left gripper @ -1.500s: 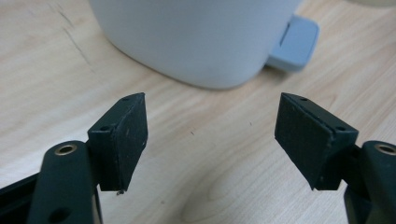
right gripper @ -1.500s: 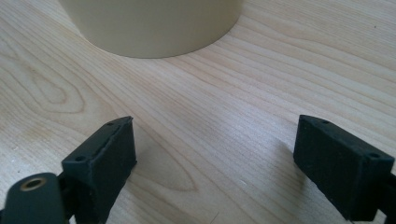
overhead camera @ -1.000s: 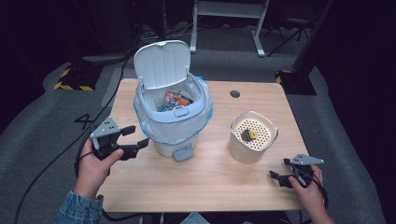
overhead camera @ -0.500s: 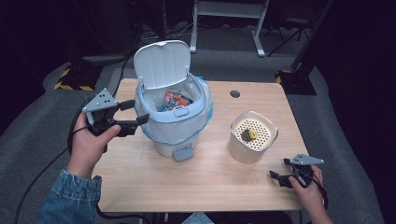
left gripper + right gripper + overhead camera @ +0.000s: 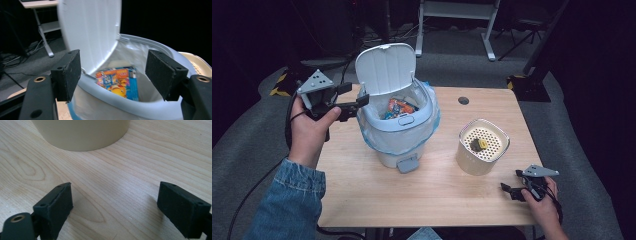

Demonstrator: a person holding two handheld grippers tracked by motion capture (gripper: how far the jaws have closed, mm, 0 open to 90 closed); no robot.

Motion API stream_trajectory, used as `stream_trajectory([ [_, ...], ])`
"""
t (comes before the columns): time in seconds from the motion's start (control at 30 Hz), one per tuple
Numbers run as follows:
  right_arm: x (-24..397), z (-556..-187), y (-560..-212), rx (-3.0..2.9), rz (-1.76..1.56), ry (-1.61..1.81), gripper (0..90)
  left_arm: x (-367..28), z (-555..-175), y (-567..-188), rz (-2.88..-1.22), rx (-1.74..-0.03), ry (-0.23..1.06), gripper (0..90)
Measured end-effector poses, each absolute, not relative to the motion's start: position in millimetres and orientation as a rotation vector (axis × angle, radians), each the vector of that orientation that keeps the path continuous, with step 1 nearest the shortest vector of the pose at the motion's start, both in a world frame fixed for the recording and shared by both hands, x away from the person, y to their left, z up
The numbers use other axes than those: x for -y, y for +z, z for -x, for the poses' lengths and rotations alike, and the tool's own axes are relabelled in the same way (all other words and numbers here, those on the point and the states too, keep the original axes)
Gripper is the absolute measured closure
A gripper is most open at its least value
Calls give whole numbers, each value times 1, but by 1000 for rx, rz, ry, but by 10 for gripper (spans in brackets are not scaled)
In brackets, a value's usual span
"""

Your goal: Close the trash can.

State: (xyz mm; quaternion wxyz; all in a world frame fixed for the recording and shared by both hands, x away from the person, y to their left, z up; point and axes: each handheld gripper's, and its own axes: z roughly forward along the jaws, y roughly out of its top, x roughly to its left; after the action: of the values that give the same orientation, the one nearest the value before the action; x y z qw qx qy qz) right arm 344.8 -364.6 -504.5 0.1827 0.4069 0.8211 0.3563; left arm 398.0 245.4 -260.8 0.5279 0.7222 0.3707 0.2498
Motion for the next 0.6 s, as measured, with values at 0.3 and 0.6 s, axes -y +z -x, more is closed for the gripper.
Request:
stream_trajectory([
  [0.3, 365, -345, -505, -2317, -1148, 1005, 130, -250, -421, -260, -1692, -911, 639, 288],
  [0.6, 365, -345, -505, -2317, -1148, 1006, 130, -244, -440, -261, -1697, -922, 646, 286],
])
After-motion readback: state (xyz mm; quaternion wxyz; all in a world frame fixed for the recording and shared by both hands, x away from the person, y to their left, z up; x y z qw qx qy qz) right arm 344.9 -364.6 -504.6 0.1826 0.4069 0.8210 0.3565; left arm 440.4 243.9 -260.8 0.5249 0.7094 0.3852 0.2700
